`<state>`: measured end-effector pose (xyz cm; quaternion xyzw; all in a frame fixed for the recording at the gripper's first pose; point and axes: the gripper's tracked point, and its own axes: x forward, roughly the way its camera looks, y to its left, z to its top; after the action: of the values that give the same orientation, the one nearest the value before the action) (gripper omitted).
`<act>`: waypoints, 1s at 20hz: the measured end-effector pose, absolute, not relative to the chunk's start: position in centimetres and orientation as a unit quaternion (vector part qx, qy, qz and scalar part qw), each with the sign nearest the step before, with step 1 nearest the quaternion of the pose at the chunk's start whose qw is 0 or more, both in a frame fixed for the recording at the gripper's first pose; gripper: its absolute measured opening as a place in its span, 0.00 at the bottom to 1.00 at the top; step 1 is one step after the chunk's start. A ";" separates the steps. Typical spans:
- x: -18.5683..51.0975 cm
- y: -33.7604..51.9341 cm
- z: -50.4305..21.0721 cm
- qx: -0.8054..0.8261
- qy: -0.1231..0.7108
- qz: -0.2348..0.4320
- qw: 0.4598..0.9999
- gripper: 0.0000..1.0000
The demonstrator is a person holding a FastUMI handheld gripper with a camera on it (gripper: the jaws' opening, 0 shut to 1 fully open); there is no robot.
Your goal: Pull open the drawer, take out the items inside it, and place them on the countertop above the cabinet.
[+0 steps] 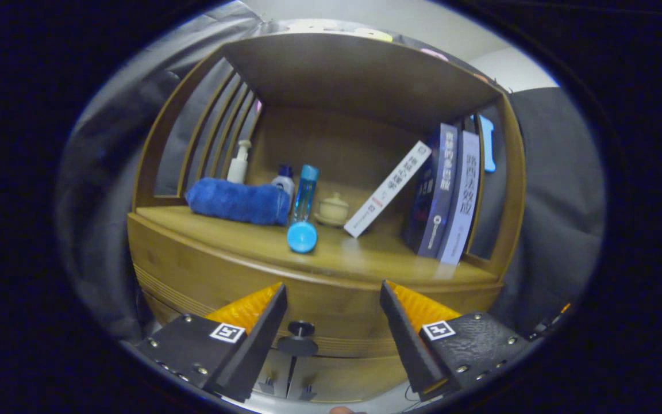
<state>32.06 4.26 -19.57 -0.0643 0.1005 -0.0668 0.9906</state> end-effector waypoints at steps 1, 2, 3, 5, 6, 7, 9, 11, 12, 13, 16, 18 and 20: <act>31.4 4.4 -18.1 -0.060 0.092 -0.063 0.992 0.97; 30.8 4.2 -16.8 -0.053 0.083 -0.059 0.993 0.97; 30.0 4.2 -15.2 -0.044 0.073 -0.058 0.995 0.97; 28.4 3.9 -11.8 -0.036 0.052 -0.054 0.997 0.96; 27.3 4.0 -9.8 -0.034 0.044 -0.052 0.997 0.96; 26.4 3.9 -8.3 -0.030 0.038 -0.046 0.998 0.96; 24.4 3.5 -5.7 -0.019 0.029 -0.037 0.999 0.96; 22.3 2.8 -3.6 -0.007 0.027 -0.032 0.999 0.96; 21.4 2.4 -2.7 0.000 0.025 -0.031 0.999 0.96; 20.3 1.9 -1.8 0.006 0.023 -0.031 0.999 0.96; 16.9 0.6 -0.2 0.013 0.024 -0.027 0.999 0.96; 14.8 0.0 0.4 0.018 0.028 -0.024 0.999 0.96; 12.9 -0.4 0.7 0.024 0.033 -0.019 0.999 0.96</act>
<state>12.87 -0.41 0.65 0.0241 0.0331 -0.0189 0.9990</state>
